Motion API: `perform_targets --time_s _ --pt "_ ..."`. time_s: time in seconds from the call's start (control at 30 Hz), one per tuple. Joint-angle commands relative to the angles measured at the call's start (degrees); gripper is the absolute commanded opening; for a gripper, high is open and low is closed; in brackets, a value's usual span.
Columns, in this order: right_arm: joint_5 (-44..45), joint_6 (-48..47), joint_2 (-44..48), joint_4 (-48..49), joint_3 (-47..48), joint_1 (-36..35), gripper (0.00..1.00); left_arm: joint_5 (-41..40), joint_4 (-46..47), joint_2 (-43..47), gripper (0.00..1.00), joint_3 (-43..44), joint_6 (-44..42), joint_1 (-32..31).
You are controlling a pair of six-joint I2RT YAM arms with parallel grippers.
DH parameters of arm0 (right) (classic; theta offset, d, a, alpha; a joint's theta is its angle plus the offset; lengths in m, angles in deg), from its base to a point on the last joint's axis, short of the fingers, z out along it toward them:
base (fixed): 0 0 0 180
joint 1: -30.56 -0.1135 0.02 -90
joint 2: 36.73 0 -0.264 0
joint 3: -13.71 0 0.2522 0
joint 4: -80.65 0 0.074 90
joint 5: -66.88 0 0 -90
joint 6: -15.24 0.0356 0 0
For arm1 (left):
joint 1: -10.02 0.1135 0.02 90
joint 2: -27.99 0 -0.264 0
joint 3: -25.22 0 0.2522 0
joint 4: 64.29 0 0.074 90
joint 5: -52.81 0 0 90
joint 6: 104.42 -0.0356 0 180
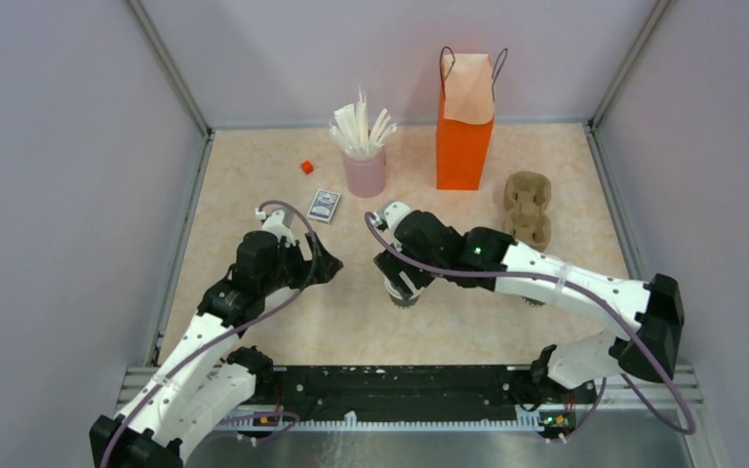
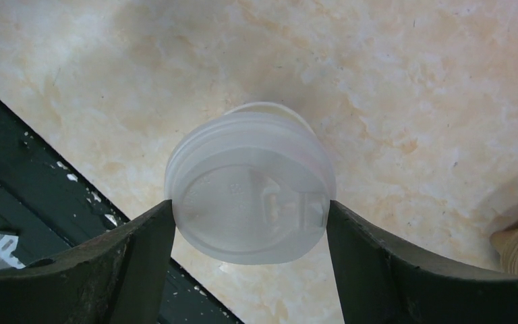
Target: Pack the takeout coffee
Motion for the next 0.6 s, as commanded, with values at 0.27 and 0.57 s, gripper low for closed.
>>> perform_targets --time_s 0.27,0.57 --pt "-1.7 -1.9 -13.0 -14.2 16.3 2.6 0.80 2.9 0.9 2.3 0.96 -0.2 -0.6 0.2" --pt "-2.2 -2.7 -17.7 -16.7 17.4 3.6 0.81 3.1 1.1 2.1 0.96 0.3 -1.8 0.1"
